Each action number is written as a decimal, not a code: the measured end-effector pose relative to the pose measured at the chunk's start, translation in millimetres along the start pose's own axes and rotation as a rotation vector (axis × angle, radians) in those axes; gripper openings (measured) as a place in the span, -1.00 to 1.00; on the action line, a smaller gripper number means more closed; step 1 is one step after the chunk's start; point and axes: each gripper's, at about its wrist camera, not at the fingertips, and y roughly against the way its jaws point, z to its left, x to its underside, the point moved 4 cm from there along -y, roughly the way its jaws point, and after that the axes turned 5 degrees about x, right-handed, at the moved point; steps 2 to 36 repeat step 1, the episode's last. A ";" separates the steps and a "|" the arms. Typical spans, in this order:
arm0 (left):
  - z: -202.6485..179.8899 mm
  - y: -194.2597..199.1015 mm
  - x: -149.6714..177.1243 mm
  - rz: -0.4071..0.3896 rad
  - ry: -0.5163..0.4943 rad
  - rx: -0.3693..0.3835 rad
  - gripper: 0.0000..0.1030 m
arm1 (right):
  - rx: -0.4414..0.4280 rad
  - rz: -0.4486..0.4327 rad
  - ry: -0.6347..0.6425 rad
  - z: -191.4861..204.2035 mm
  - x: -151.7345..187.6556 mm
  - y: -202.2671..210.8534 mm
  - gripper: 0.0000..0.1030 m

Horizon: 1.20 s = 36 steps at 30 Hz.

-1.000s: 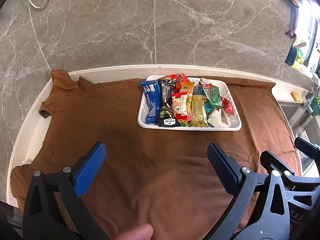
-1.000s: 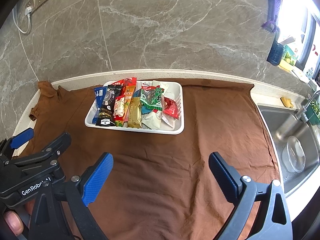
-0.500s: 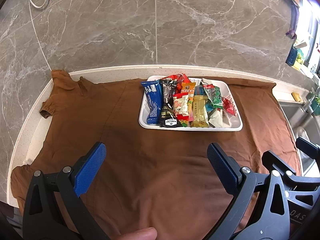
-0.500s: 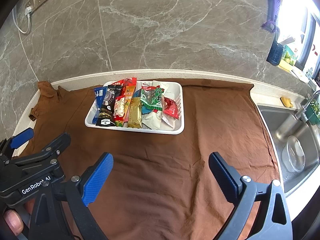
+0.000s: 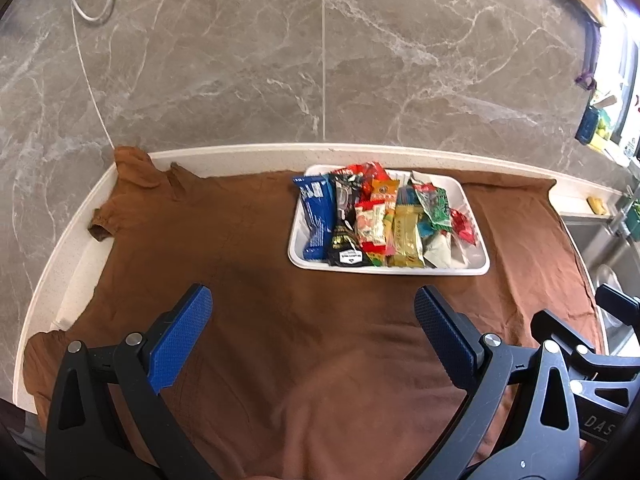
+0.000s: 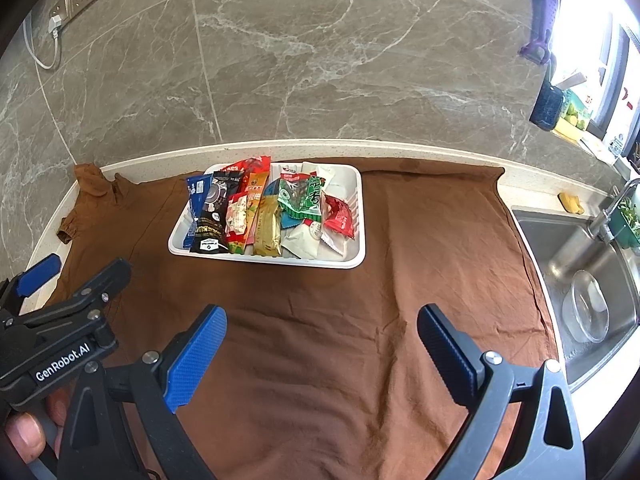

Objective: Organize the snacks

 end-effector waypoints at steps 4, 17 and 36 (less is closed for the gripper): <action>-0.3 0.3 -0.2 0.001 -0.003 0.002 0.99 | -0.001 0.000 -0.002 -0.7 -0.3 0.7 0.91; -0.3 0.3 -0.2 0.001 -0.003 0.002 0.99 | -0.001 0.000 -0.002 -0.7 -0.3 0.7 0.91; -0.3 0.3 -0.2 0.001 -0.003 0.002 0.99 | -0.001 0.000 -0.002 -0.7 -0.3 0.7 0.91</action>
